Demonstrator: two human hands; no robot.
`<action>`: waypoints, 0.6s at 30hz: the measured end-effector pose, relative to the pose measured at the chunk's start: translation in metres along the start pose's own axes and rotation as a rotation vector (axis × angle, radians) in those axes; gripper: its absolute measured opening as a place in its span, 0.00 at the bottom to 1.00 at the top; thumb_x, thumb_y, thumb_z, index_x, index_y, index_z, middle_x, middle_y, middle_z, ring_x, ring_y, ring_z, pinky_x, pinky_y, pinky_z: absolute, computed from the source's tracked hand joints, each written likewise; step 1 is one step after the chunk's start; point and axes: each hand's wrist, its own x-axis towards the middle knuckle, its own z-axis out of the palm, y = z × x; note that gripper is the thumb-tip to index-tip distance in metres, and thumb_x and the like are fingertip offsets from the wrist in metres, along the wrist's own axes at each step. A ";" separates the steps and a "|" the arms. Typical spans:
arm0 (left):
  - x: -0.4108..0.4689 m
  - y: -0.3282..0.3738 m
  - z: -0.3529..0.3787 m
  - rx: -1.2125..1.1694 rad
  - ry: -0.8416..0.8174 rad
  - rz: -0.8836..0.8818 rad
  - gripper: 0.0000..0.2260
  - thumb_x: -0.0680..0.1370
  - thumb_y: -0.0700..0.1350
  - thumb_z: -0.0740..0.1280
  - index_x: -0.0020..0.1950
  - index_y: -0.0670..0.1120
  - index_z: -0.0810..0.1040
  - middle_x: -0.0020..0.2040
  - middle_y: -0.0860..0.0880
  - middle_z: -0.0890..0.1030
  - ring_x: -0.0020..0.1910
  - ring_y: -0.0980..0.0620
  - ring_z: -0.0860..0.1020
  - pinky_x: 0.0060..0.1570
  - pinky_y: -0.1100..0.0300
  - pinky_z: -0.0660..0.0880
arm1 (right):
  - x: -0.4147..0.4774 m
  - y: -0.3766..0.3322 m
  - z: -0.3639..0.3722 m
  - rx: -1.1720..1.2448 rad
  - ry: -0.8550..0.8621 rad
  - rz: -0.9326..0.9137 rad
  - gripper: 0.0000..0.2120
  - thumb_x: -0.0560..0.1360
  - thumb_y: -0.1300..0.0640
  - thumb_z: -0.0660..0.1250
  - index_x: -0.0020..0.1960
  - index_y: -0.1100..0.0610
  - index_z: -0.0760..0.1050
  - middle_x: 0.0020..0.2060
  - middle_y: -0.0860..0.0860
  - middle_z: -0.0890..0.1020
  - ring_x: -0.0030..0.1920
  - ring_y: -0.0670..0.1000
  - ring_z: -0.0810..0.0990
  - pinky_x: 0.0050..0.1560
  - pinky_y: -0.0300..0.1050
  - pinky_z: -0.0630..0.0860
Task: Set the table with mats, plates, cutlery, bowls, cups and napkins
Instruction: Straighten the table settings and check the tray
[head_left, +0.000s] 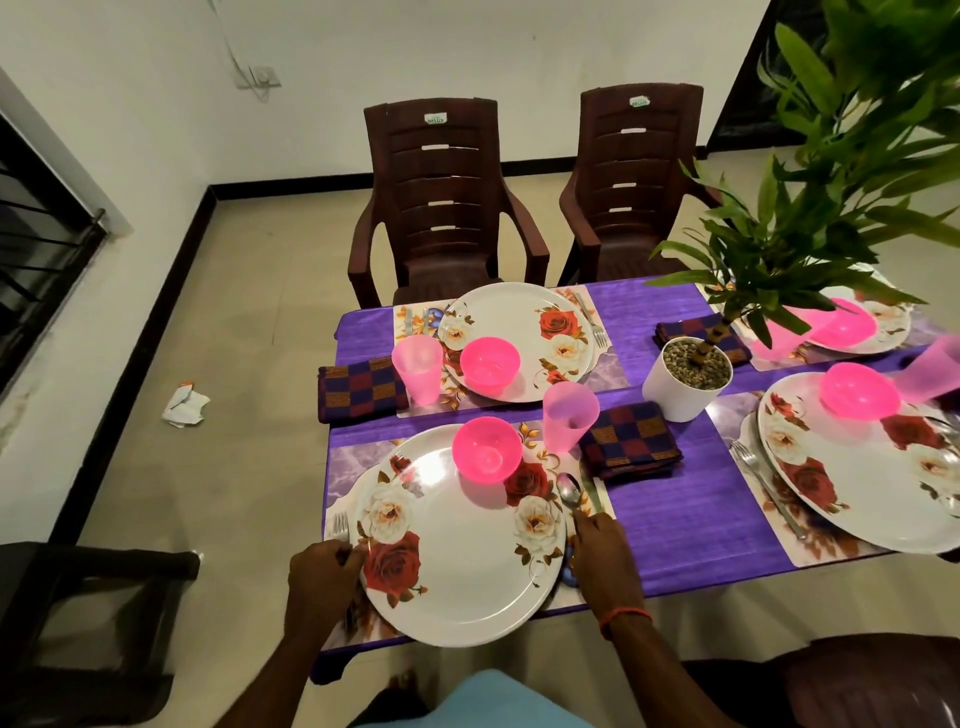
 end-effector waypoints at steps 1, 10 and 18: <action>0.000 0.001 0.000 0.002 0.014 -0.005 0.11 0.80 0.48 0.72 0.45 0.42 0.88 0.38 0.48 0.86 0.32 0.58 0.77 0.41 0.63 0.72 | 0.000 0.000 0.000 -0.002 -0.001 0.002 0.30 0.71 0.52 0.78 0.69 0.57 0.73 0.62 0.55 0.77 0.62 0.53 0.74 0.62 0.43 0.73; 0.000 0.000 -0.005 0.011 0.014 -0.011 0.10 0.79 0.47 0.73 0.44 0.42 0.88 0.37 0.48 0.86 0.32 0.58 0.76 0.40 0.62 0.71 | -0.008 -0.006 -0.004 -0.028 0.092 -0.021 0.24 0.74 0.54 0.74 0.69 0.56 0.75 0.58 0.55 0.79 0.57 0.53 0.75 0.56 0.44 0.76; -0.008 0.006 -0.021 0.062 0.074 0.245 0.17 0.77 0.54 0.72 0.62 0.47 0.80 0.57 0.49 0.81 0.55 0.46 0.79 0.48 0.54 0.74 | -0.011 -0.010 -0.005 -0.099 0.253 -0.041 0.19 0.71 0.54 0.76 0.61 0.54 0.80 0.47 0.53 0.83 0.48 0.54 0.80 0.45 0.50 0.79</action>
